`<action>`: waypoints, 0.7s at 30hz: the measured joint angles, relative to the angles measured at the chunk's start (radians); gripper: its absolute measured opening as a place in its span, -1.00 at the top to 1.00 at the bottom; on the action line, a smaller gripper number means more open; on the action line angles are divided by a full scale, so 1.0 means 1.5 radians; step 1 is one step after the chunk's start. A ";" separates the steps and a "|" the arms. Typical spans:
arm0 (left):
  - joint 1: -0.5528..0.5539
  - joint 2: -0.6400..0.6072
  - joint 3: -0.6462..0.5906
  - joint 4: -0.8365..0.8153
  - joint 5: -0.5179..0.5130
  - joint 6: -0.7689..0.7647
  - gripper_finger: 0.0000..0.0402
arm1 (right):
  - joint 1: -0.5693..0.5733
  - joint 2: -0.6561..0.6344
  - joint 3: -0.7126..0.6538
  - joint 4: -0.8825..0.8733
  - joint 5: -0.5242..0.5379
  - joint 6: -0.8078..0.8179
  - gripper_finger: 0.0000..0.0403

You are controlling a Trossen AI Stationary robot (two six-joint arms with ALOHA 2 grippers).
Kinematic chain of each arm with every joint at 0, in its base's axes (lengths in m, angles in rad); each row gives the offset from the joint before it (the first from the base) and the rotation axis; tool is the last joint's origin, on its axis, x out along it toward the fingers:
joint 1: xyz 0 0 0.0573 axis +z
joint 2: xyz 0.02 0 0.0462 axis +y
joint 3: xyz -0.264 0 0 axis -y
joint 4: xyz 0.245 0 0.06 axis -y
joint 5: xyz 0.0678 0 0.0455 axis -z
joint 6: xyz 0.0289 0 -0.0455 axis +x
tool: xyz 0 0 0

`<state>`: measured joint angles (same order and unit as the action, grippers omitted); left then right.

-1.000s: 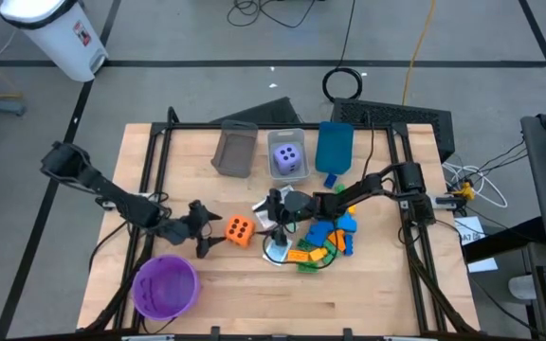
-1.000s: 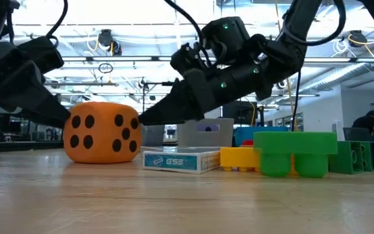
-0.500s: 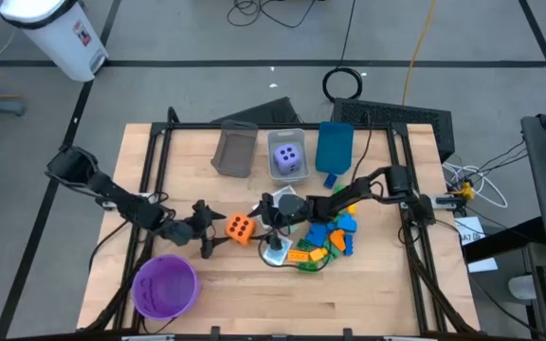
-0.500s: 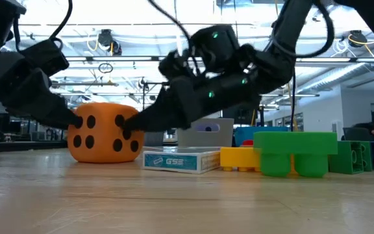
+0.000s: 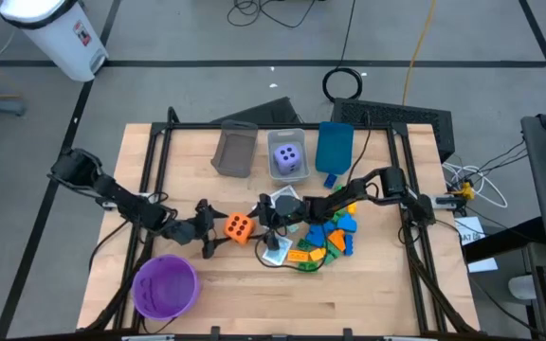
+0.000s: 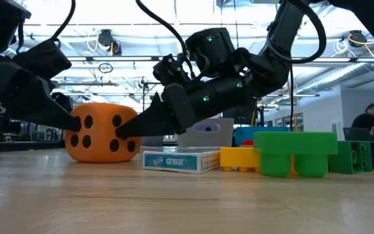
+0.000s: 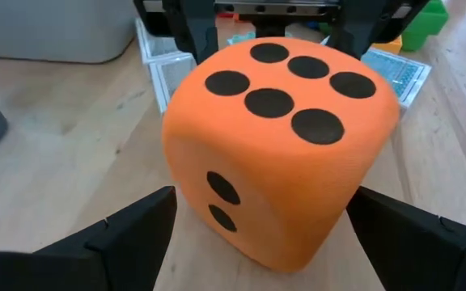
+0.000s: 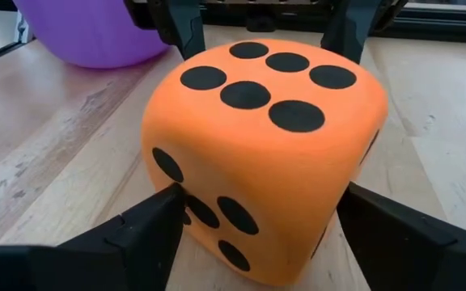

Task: Pick & Place Toys
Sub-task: Put the orange dice into the gray bin

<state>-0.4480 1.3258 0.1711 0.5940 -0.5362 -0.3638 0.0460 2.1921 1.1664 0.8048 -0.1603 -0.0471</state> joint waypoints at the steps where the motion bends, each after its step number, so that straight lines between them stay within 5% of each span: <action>1: 0.000 0.000 0.000 0.004 0.000 0.002 -0.75 | 0.000 0.000 0.000 0.000 0.000 0.000 -0.44; 12: 0.000 0.000 0.002 0.047 0.018 0.030 0.01 | 0.001 0.000 -0.001 0.015 -0.001 -0.026 -0.27; 21: 0.000 -0.001 0.003 0.076 -0.004 0.021 -0.13 | 0.001 -0.025 -0.002 -0.005 -0.001 -0.027 -0.26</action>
<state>-0.4477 1.3238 0.1753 0.7085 -0.5419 -0.3319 0.0471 2.1547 1.1637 0.7977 -0.1622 -0.0872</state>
